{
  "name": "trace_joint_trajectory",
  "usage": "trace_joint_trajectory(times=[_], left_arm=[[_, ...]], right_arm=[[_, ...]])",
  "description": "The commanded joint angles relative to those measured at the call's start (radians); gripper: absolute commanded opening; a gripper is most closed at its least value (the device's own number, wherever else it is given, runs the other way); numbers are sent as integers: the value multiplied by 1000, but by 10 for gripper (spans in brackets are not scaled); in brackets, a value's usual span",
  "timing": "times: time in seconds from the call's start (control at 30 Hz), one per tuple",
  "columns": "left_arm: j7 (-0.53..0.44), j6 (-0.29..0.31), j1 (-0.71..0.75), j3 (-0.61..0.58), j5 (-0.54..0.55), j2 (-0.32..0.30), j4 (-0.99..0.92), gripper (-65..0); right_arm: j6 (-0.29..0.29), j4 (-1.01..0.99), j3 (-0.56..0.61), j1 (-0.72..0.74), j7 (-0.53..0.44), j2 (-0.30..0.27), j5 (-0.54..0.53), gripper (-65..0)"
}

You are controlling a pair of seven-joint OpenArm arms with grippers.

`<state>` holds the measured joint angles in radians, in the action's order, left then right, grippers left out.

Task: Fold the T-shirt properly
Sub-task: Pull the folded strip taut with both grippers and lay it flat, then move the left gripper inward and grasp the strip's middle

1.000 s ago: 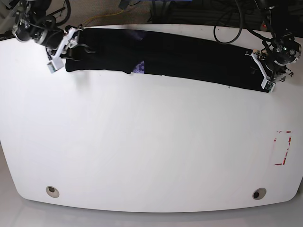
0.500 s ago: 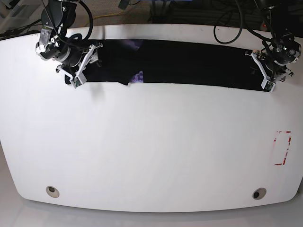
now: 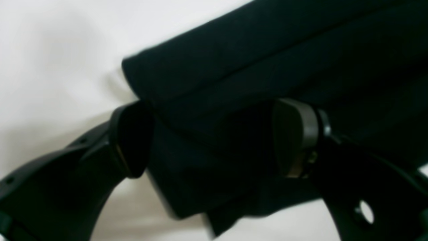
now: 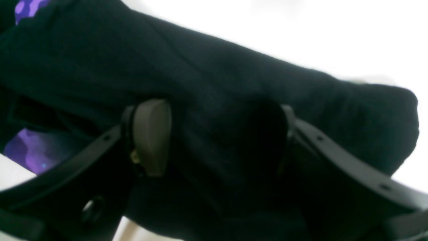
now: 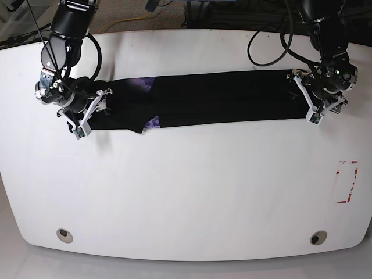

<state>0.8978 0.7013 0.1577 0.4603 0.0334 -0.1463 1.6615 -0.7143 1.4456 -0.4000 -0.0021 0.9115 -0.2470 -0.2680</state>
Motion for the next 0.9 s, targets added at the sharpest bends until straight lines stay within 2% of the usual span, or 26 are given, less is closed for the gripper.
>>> trace_joint_trajectory(times=[0.0, 0.2, 0.33, 0.53, 0.8, 0.87], left_arm=[[59, -3, -14, 45, 118, -23, 84, -135], [225, -3, -19, 193, 448, -74, 105, -133], [281, -3, -11, 257, 580, -88, 65, -133], [289, -3, -11, 295, 590, -88, -73, -133], [289, -3, -19, 283, 593, -82, -175, -133], [287, -3, -25, 248, 593, -82, -194, -133]], right_arm=[[16, 2, -4, 1, 45, -15, 37, -249], [16, 2, -4, -5, 45, -10, 34, -249], [16, 2, -6, -17, 44, -8, 32, -249], [16, 2, -6, -22, 44, -7, 32, -249], [16, 2, -6, -22, 42, -5, 32, -249], [16, 2, -6, -22, 42, -5, 32, -249]])
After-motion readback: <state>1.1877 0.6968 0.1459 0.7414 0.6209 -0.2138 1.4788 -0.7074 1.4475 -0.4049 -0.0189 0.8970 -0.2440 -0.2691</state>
